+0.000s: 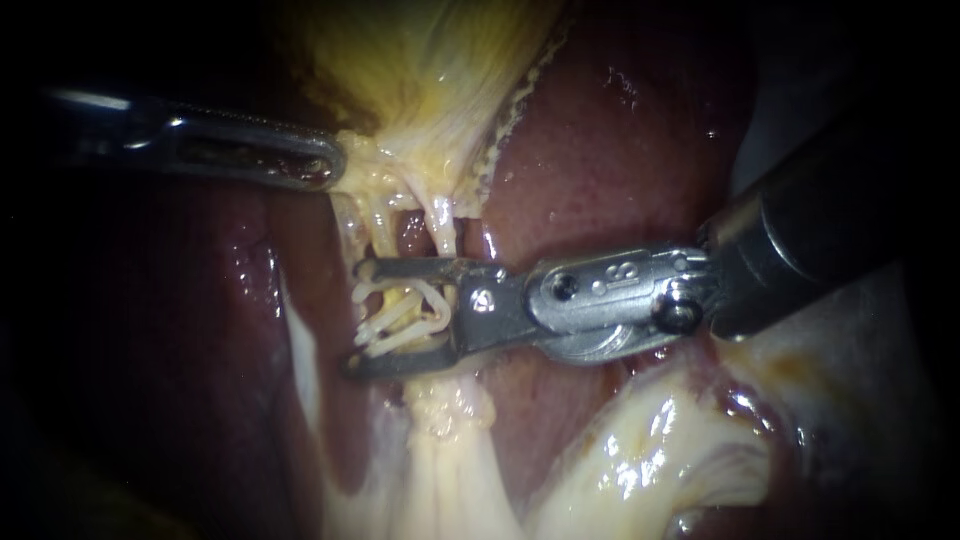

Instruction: Clipping third clip left tube

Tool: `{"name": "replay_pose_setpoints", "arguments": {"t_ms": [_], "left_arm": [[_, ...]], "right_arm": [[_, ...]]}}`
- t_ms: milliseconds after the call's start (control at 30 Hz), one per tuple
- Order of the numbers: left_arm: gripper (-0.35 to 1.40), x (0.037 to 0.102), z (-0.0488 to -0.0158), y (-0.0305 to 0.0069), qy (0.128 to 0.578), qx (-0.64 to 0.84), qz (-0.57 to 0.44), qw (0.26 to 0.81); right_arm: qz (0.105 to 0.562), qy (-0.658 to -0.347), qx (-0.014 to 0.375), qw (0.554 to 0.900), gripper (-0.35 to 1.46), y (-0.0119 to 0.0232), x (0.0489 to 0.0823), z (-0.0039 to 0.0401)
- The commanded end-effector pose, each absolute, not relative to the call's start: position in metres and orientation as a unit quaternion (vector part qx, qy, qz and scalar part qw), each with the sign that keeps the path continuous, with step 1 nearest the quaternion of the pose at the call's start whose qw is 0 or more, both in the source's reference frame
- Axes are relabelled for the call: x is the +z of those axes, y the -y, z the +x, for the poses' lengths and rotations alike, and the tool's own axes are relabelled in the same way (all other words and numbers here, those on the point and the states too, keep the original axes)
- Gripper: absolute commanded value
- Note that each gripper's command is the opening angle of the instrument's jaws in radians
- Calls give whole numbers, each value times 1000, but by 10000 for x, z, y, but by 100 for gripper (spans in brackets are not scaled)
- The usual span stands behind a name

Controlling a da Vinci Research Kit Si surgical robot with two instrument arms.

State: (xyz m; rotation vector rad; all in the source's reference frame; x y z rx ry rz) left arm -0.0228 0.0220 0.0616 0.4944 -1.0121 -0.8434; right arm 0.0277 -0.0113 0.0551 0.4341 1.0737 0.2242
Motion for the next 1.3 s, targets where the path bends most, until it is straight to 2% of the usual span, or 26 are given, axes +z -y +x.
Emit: {"name": "replay_pose_setpoints", "arguments": {"t_ms": [33,400,667,1100,1267,1300], "left_arm": [[-35,616,-228,-220,465,-388,227,763],[-35,616,-227,-219,465,-387,227,763],[-35,616,-225,-219,466,-387,228,763],[-35,616,-225,-219,466,-387,228,763],[-35,616,-225,-219,466,-387,228,763],[-35,616,-225,-219,466,-387,228,763]], "right_arm": [[205,-506,106,831,48,113,551,277],[211,-507,107,829,49,109,525,272],[208,-506,112,829,49,99,514,248],[210,-504,120,829,49,90,531,233],[220,-498,141,827,49,82,545,236],[229,-494,156,824,49,80,548,236]]}}
